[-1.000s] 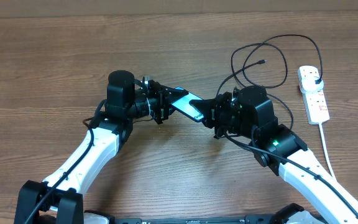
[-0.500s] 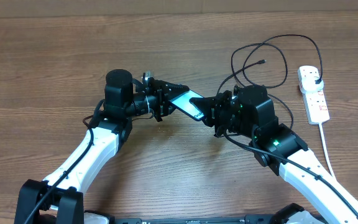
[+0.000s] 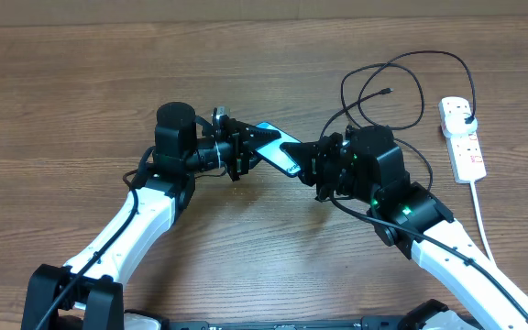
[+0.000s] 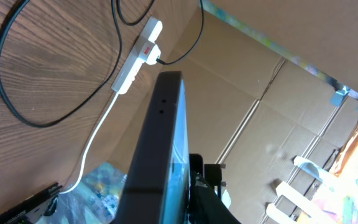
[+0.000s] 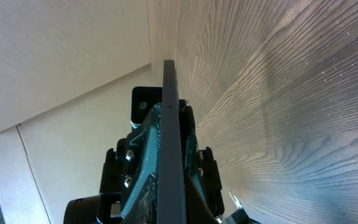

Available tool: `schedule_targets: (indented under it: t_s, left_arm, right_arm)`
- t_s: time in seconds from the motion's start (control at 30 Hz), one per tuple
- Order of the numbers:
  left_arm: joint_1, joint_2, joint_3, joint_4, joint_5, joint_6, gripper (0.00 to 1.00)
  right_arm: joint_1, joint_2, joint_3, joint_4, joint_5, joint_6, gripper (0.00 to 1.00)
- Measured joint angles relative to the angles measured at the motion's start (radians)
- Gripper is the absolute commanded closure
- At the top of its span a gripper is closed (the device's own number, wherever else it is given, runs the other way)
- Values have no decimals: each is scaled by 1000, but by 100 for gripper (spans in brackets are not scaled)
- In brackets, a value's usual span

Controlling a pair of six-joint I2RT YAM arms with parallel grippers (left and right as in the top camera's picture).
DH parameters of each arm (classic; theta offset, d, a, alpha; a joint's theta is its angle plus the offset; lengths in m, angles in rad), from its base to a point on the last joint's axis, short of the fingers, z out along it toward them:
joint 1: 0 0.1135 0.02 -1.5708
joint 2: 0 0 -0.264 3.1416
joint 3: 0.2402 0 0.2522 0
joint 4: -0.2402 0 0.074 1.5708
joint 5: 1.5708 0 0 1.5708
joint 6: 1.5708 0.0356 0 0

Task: Plug charger to phone and switch on socket
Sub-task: 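Open the right gripper and pull it away from the phone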

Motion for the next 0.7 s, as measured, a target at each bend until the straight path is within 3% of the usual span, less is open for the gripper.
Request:
schedule_targets:
  t_s: [0.07, 0.17, 0.47, 0.7]
  left_arm:
    - [0, 2, 0, 0, 3, -1, 88]
    - [0, 2, 0, 0, 3, -16, 96]
    - [-17, 11, -5, -69, -21, 76, 96]
    - [-16, 13, -8, -194, -61, 153, 96]
  right_arm:
    - [1, -2, 1, -7, 5, 3, 96]
    - [1, -3, 3, -20, 7, 12, 85]
    - [6, -3, 21, -227, 59, -200, 55]
    - [7, 4, 16, -371, 220, -309, 8]
